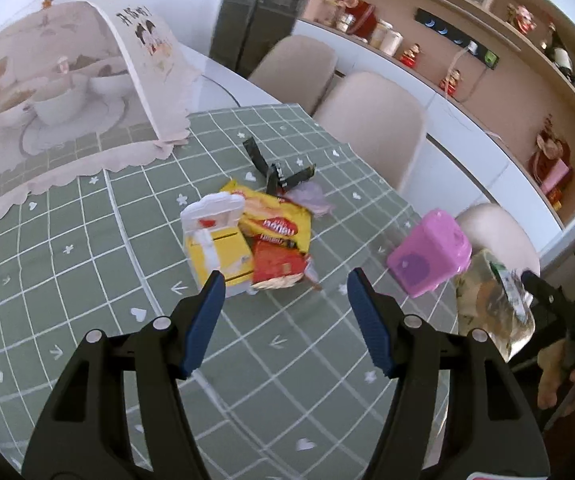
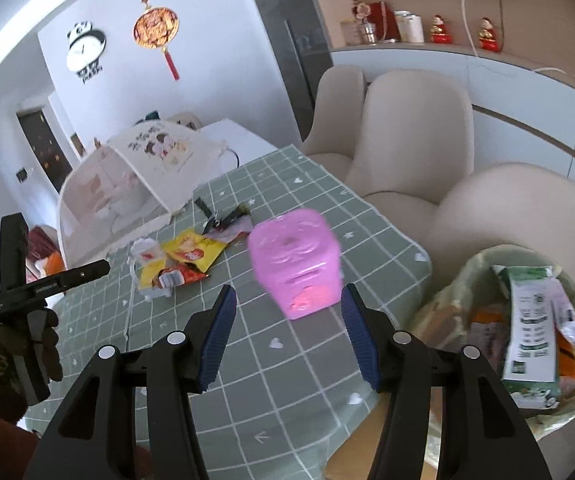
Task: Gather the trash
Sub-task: 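Reach the left gripper to the black stick item and grasp it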
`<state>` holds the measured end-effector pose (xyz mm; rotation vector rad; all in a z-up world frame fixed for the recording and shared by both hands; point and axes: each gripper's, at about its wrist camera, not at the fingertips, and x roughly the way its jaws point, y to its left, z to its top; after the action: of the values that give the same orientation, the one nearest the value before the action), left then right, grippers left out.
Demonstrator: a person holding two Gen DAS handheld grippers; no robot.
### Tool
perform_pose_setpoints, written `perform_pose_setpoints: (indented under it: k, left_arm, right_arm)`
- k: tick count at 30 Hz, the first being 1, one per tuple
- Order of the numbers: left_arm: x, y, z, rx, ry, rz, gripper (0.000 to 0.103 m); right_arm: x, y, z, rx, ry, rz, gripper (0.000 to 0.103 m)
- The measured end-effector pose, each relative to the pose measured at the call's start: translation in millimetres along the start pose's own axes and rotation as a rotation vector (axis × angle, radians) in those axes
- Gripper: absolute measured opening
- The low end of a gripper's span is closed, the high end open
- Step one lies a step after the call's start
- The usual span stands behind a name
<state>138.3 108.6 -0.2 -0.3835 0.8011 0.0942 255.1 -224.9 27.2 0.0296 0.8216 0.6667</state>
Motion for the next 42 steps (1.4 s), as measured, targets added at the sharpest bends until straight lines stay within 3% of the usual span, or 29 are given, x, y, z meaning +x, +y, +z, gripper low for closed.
perform_pose_setpoints:
  k: [4, 10, 14, 18, 23, 25, 28, 32, 35, 37, 42]
  left_arm:
    - [14.4, -3.7, -1.9, 0.080, 0.030, -0.055, 0.060]
    - [45.6, -30.0, 3.7, 0.186, 0.038, -0.059, 0.060]
    - [50.3, -33.2, 28.9, 0.222, 0.017, -0.097, 0.060]
    - [50.5, -23.8, 72.8, 0.330, -0.013, -0.117, 0.060]
    - [95.9, -9.7, 119.2, 0.509, 0.110, -0.205, 0.060]
    - [124.8, -2.7, 130.4, 0.563, 0.166, -0.188, 0.060]
    - [156.6, 12.7, 146.1, 0.525, 0.190, -0.149, 0.060]
    - [195.3, 49.9, 165.8, 0.332, 0.225, -0.177, 0.059]
    - [212.2, 58.9, 162.7, 0.285, 0.268, -0.218, 0.047]
    - [216.6, 56.0, 157.9, 0.293, 0.289, -0.247, 0.041]
    - [223.7, 36.4, 153.7, 0.359, 0.314, -0.250, 0.014]
  right_arm:
    - [12.2, 12.3, -3.5, -0.003, 0.043, -0.058, 0.052]
    - [21.3, 15.2, -11.6, -0.037, 0.095, -0.156, 0.052]
    - [26.8, 18.6, -16.7, -0.065, 0.112, -0.207, 0.052]
    - [44.0, 29.1, -25.6, -0.093, 0.161, -0.225, 0.052]
    - [61.3, 40.8, -35.4, -0.100, 0.196, -0.206, 0.052]
    - [65.6, 42.0, -37.4, -0.078, 0.205, -0.180, 0.052]
    - [67.7, 40.4, -39.9, -0.050, 0.201, -0.156, 0.052]
    - [73.0, 35.1, -43.9, -0.053, 0.210, -0.163, 0.052]
    - [81.8, 32.8, -45.1, -0.059, 0.235, -0.172, 0.052]
    - [88.4, 32.9, -45.7, -0.060, 0.247, -0.175, 0.052]
    - [106.2, 43.5, -47.2, -0.065, 0.292, -0.151, 0.052]
